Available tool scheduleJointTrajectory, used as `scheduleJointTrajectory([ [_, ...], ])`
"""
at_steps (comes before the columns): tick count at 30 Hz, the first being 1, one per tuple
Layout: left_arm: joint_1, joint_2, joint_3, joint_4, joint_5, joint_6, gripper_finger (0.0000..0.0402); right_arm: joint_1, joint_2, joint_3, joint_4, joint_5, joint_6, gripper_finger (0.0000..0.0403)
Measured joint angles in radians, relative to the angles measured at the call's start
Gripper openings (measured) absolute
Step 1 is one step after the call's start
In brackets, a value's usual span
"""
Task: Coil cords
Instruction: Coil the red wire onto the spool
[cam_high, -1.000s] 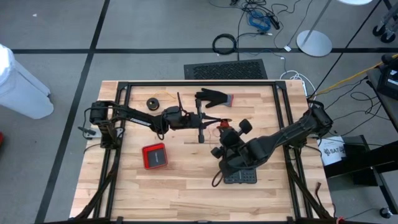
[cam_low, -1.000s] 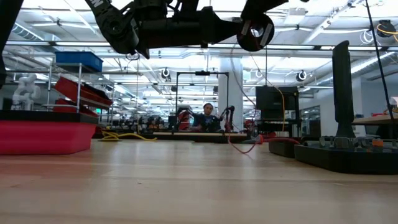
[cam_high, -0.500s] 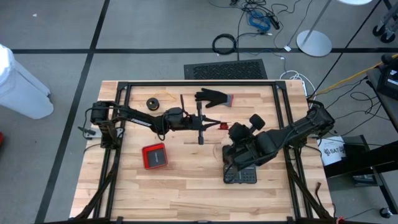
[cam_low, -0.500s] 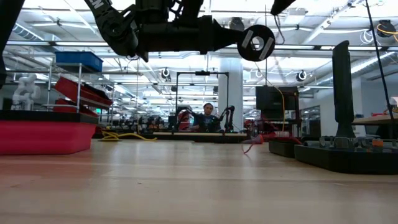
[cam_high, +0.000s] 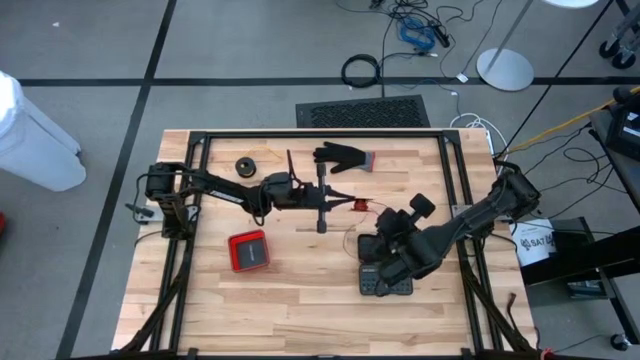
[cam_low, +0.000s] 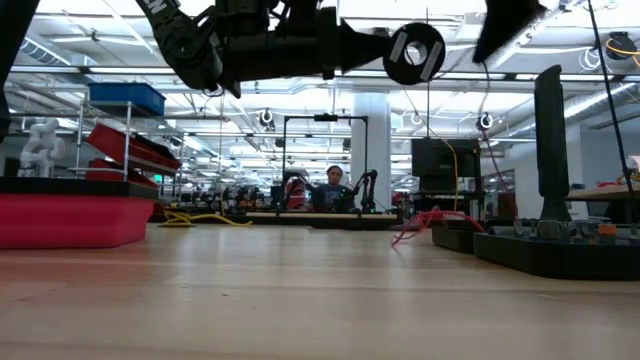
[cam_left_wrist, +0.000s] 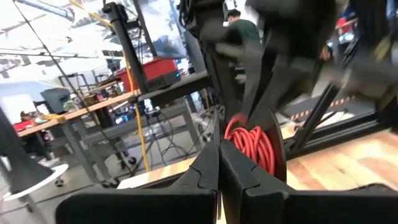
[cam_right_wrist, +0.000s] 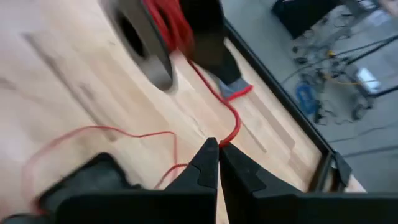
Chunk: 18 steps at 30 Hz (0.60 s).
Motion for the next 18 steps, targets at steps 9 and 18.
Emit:
scheduleJointTrajectory([
  [9, 0.001, -0.001, 0.001, 0.03, 0.011, -0.066, 0.0, 0.066, 0.0, -0.321, 0.24, 0.192, 0.236, 0.0],
  [18, 0.001, -0.001, 0.001, 0.04, -0.004, -0.074, 0.0, 0.03, 0.0, -0.503, 0.695, 0.248, 0.109, 0.0],
])
